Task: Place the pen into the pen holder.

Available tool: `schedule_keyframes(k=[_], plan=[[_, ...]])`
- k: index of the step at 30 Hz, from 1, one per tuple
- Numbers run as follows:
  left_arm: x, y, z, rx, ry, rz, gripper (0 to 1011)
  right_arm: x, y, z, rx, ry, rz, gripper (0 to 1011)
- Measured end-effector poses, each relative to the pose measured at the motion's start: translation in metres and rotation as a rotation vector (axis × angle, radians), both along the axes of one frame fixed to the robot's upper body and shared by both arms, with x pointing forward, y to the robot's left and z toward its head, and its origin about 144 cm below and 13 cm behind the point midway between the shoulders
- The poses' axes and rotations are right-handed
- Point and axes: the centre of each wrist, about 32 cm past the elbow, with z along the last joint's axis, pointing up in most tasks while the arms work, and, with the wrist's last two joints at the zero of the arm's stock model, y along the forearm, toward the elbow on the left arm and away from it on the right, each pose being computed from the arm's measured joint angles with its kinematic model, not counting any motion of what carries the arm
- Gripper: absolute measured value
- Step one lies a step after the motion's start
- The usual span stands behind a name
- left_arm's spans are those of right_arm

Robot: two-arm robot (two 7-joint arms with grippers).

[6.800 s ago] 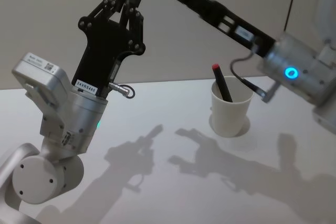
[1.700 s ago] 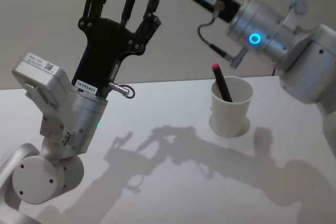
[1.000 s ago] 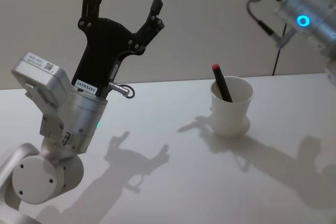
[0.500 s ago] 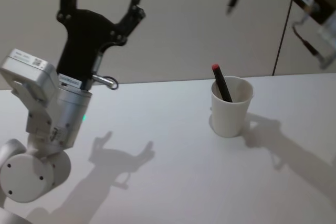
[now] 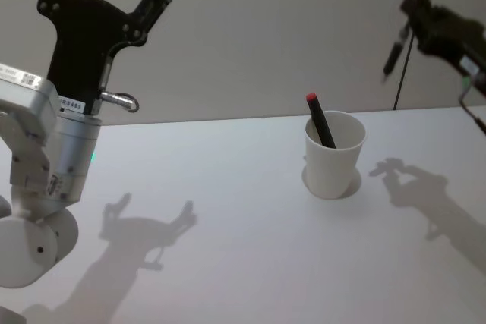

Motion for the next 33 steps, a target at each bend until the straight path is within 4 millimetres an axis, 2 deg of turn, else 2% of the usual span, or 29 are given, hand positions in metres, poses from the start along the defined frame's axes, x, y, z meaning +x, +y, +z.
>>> schedule_keyframes(k=[11,24,33], plan=[[0.000,0.005,0.004,0.006,-0.020,0.037,1001,0.004,0.004,-0.025,-0.058,0.029,-0.011,123],[-0.001,0.007,0.006,0.008,-0.028,0.053,1001,0.011,0.021,-0.028,-0.076,0.007,0.034,123],[-0.001,0.008,0.006,0.009,-0.030,0.058,1001,0.020,0.037,-0.038,-0.103,0.017,0.054,123]])
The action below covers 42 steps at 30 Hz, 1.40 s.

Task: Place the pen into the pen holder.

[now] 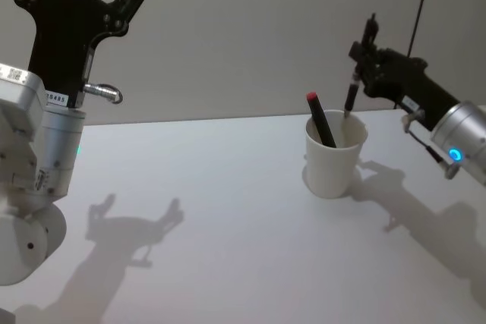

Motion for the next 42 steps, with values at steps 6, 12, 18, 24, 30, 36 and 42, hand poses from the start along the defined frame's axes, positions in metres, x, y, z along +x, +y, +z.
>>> schedule_keyframes(k=[6,12,18,24,30,36,42], plan=[[0.000,0.000,0.000,0.000,-0.001,0.001,1001,0.005,0.009,-0.006,-0.005,0.008,0.016,123],[0.000,0.000,0.000,0.001,-0.002,0.002,1001,0.010,0.016,-0.010,-0.007,0.013,0.033,123],[0.000,0.001,0.000,0.001,-0.003,0.003,1001,0.013,0.021,-0.013,-0.007,0.016,0.044,228],[0.000,0.001,0.001,0.001,-0.003,0.003,1001,0.014,0.024,-0.014,-0.008,0.018,0.050,386],[0.000,0.001,0.001,0.001,-0.003,0.003,1001,0.015,0.026,-0.015,-0.009,0.020,0.054,606],[0.000,0.001,0.000,0.001,-0.003,0.003,1001,0.016,0.027,-0.015,-0.010,0.019,0.055,758],[0.000,0.000,0.000,0.001,-0.003,0.003,1001,0.008,0.020,-0.013,-0.015,0.000,0.029,937]])
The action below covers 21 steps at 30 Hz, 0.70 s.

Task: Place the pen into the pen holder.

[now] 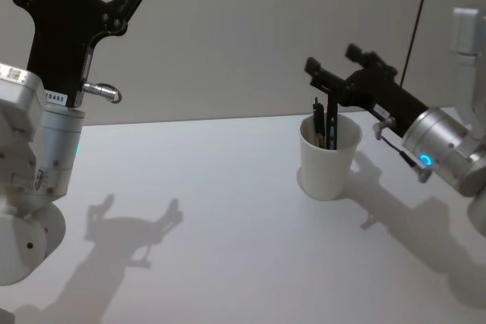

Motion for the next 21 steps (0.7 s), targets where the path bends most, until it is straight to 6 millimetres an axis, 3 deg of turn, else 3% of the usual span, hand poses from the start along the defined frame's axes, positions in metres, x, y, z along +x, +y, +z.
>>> schedule_keyframes(k=[2,21], plan=[[0.000,0.000,0.000,0.000,0.000,0.000,1001,-0.002,-0.002,0.002,-0.001,-0.007,-0.013,1000],[0.000,0.000,0.000,0.000,0.000,0.000,1001,-0.043,-0.049,0.006,-0.026,-0.044,-0.241,1001]])
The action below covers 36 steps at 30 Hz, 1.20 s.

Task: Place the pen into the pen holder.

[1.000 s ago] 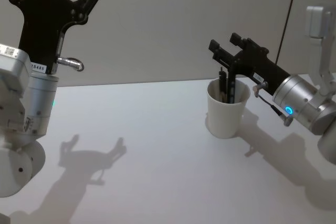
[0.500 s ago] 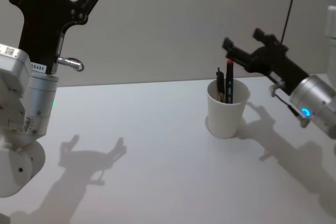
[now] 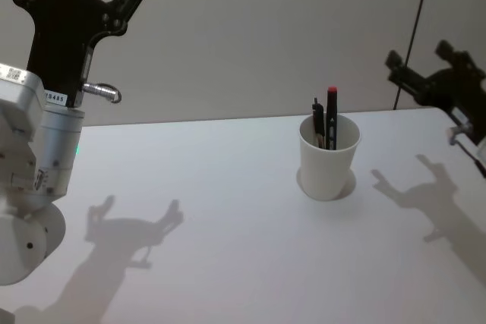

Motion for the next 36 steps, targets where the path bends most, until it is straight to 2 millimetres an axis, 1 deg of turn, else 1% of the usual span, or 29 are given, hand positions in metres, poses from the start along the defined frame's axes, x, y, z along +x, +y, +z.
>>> schedule_keyframes(k=[3,9,14,20,22,31,36], plan=[[0.000,0.000,0.000,0.000,0.000,0.000,1001,-0.004,-0.005,0.001,-0.003,-0.003,-0.024,1001],[0.000,-0.001,-0.001,0.002,0.012,0.000,1001,-0.005,-0.004,-0.001,-0.005,-0.001,-0.024,1001],[0.001,-0.004,-0.004,0.007,0.056,-0.006,1001,-0.011,0.000,-0.007,-0.021,0.006,-0.026,1002],[0.003,-0.010,-0.011,0.020,0.155,-0.021,1001,-0.020,0.007,-0.018,-0.051,0.019,-0.034,1001],[0.004,-0.013,-0.014,0.025,0.194,-0.027,1001,-0.027,0.012,-0.024,-0.070,0.028,-0.039,1002],[0.007,-0.024,-0.026,0.052,0.360,-0.057,1001,-0.045,0.024,-0.041,-0.122,0.052,-0.055,1002],[0.008,-0.029,-0.032,0.067,0.444,-0.076,1001,-0.051,0.026,-0.045,-0.137,0.059,-0.061,1001]])
